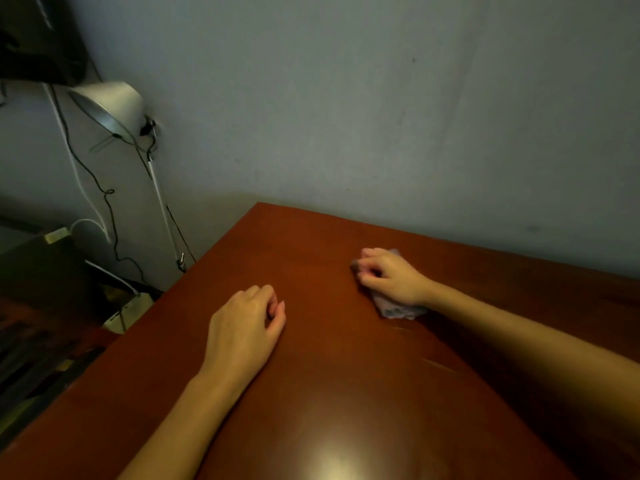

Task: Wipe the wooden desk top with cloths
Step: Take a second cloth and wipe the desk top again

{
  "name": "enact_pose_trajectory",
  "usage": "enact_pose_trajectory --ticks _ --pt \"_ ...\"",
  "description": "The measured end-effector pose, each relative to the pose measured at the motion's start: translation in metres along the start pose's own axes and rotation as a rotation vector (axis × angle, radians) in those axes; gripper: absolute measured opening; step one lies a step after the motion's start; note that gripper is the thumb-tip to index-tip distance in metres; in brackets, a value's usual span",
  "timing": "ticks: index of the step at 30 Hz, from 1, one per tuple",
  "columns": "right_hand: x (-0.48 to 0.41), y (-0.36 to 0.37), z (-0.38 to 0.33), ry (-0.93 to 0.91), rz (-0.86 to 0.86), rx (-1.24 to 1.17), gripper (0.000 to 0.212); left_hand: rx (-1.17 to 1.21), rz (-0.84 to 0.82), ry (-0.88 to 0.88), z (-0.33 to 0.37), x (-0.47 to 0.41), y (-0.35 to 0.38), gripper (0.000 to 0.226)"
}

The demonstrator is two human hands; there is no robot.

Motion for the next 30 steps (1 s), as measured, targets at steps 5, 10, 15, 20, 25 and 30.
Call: enact_pose_trajectory --ticks 5,10,15,20,25,30 --pt "-0.009 -0.025 0.095 0.431 0.151 0.073 0.039 -0.003 0.002 0.013 0.002 -0.002 0.002 0.023" --pt "-0.065 -0.013 0.099 0.587 0.11 0.294 0.028 -0.002 -0.005 0.008 0.002 -0.002 0.001 0.022" --pt "-0.081 0.014 0.017 0.342 0.05 0.281 0.026 0.002 -0.016 -0.001 0.003 -0.003 0.001 0.021" --pt "-0.023 0.024 -0.066 -0.026 0.011 0.135 0.028 -0.019 -0.01 -0.006 0.0 -0.001 0.001 0.021" --pt "0.024 0.004 -0.03 0.02 0.054 0.068 0.038 -0.012 -0.012 -0.003 0.0 -0.002 0.002 0.022" --pt "-0.008 -0.011 0.044 0.376 0.15 0.191 0.034 -0.003 0.005 0.001 0.0 -0.003 0.003 0.022"
Point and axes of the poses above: each hand's wrist, its own x-axis away from the middle knuckle, its own y-axis out of the palm, z = x × y, the point moved 6 cm from there along -x, towards the middle knuckle, and after that the axes turned 8 degrees about -y, right-handed, at the moved point
